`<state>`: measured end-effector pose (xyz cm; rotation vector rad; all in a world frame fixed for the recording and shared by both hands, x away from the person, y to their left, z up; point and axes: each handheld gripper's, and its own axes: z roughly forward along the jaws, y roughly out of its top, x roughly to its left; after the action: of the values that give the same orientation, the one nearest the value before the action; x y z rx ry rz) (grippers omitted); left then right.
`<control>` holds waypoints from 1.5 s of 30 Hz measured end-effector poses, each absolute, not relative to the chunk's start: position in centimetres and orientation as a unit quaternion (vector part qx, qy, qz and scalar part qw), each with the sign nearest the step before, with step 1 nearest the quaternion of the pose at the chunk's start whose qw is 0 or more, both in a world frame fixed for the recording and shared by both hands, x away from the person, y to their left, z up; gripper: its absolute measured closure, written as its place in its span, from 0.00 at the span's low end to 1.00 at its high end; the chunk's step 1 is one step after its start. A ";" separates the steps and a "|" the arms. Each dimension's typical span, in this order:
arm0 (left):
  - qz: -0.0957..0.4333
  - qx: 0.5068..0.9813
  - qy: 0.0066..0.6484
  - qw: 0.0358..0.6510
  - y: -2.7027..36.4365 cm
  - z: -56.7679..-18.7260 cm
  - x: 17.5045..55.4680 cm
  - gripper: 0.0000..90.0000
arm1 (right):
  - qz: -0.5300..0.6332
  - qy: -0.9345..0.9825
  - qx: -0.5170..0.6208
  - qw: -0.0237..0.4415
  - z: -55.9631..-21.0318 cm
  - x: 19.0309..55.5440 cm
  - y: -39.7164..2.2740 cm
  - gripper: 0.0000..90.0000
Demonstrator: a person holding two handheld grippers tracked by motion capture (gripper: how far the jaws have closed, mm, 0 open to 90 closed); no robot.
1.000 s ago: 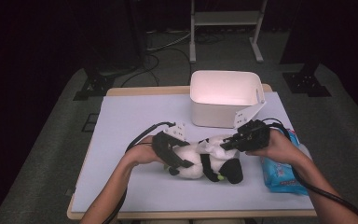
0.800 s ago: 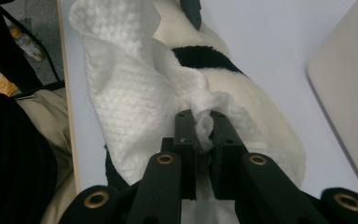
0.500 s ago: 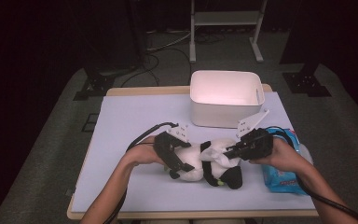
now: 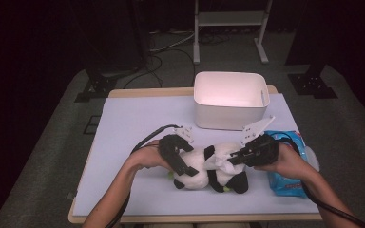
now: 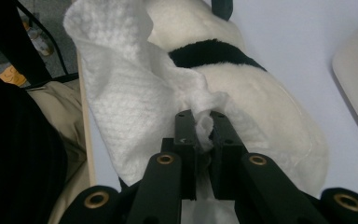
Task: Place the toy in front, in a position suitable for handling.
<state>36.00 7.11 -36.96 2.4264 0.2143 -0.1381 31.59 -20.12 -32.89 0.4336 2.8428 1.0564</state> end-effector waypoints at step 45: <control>-0.018 0.929 0.054 0.367 7.5 -35.8 33.9 0.29 | 0.356 0.919 0.157 0.059 -32.6 31.0 -21.2 0.91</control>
<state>33.93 7.46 -35.83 2.3865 0.1385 -0.0466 31.03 -21.18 -32.62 0.4758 2.7836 1.0783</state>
